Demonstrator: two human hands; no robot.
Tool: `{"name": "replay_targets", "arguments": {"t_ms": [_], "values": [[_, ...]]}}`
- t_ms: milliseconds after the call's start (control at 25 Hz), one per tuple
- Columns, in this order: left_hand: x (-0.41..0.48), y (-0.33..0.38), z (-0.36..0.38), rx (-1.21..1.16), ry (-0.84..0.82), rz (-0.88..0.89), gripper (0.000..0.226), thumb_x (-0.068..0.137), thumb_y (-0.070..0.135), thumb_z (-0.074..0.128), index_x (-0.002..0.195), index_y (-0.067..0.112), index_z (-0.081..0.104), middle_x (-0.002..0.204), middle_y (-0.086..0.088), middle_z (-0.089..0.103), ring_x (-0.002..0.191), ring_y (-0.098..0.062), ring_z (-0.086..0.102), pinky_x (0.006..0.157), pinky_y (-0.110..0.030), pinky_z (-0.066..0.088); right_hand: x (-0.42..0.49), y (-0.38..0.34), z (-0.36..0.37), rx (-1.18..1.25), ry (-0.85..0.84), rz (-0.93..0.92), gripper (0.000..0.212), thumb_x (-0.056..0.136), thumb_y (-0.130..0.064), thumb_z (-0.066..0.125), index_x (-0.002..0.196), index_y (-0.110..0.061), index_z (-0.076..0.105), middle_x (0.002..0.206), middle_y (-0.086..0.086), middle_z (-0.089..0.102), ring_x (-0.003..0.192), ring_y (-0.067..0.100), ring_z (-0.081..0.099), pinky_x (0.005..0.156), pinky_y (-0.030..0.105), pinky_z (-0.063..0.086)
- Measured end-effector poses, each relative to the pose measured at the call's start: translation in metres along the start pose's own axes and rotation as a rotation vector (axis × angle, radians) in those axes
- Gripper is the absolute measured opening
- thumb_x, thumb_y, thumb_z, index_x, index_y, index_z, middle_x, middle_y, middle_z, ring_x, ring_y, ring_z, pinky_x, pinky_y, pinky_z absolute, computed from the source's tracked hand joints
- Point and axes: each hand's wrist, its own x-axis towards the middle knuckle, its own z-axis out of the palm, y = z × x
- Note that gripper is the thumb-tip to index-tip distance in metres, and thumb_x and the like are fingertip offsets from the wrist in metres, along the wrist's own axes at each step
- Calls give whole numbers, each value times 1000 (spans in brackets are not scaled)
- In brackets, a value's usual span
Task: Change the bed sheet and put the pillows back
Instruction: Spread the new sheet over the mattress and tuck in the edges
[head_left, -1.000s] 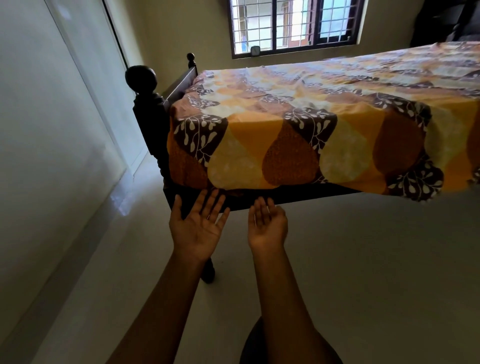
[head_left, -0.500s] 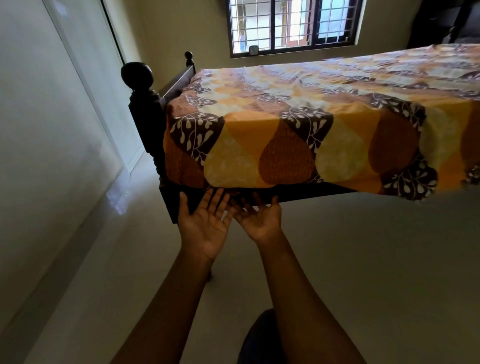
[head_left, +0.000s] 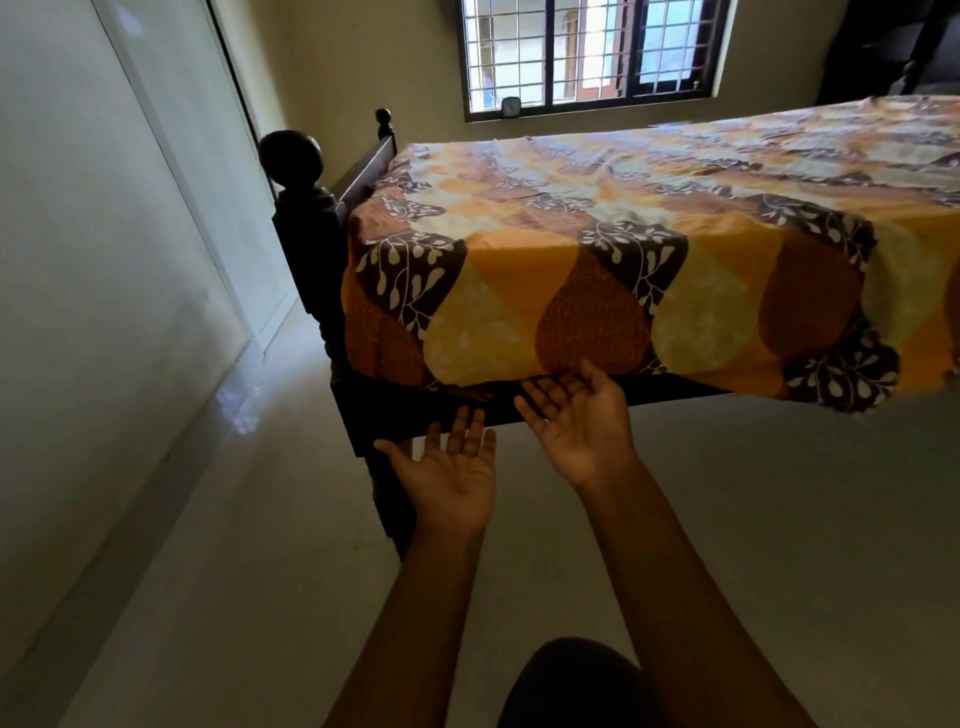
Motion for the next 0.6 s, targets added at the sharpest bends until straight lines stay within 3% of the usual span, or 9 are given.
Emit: {"name": "replay_targets", "arguments": {"t_ms": [160,240,320,440,600], "values": [[2,-11,27,-143,-115,8,97,81,78,14,143,6,30,145,-18,36,136,-31,33,113,-46,22,-6,-11,12,-79,-52,-18,51,99,-37,33,139,-6,37,139,17,44,120,25,48,102,36,37],[15,-10,48,-187,-167,-12,96,80,79,13,135,5,39,136,-18,44,130,-32,39,113,-44,24,-7,-16,16,-78,-78,-35,52,98,-38,33,138,-6,39,137,16,47,113,24,50,103,35,38],[25,-8,63,-170,-141,-29,88,84,76,14,128,7,45,125,-16,50,116,-31,49,107,-42,31,-6,-20,15,-77,-98,-36,54,98,-40,33,139,-5,37,134,17,49,113,25,50,103,35,38],[15,-10,47,86,-46,-16,60,96,52,28,137,10,42,138,-15,46,112,-27,52,99,-40,37,-7,-19,5,-124,-80,19,55,97,-42,34,137,-4,39,126,15,52,112,25,51,98,35,40],[-6,-14,4,325,17,-61,34,99,29,39,126,12,50,130,-7,54,112,-25,53,96,-39,41,-5,-13,-24,-216,35,7,38,98,-28,41,129,-8,50,121,9,60,98,18,60,77,29,48]]}}
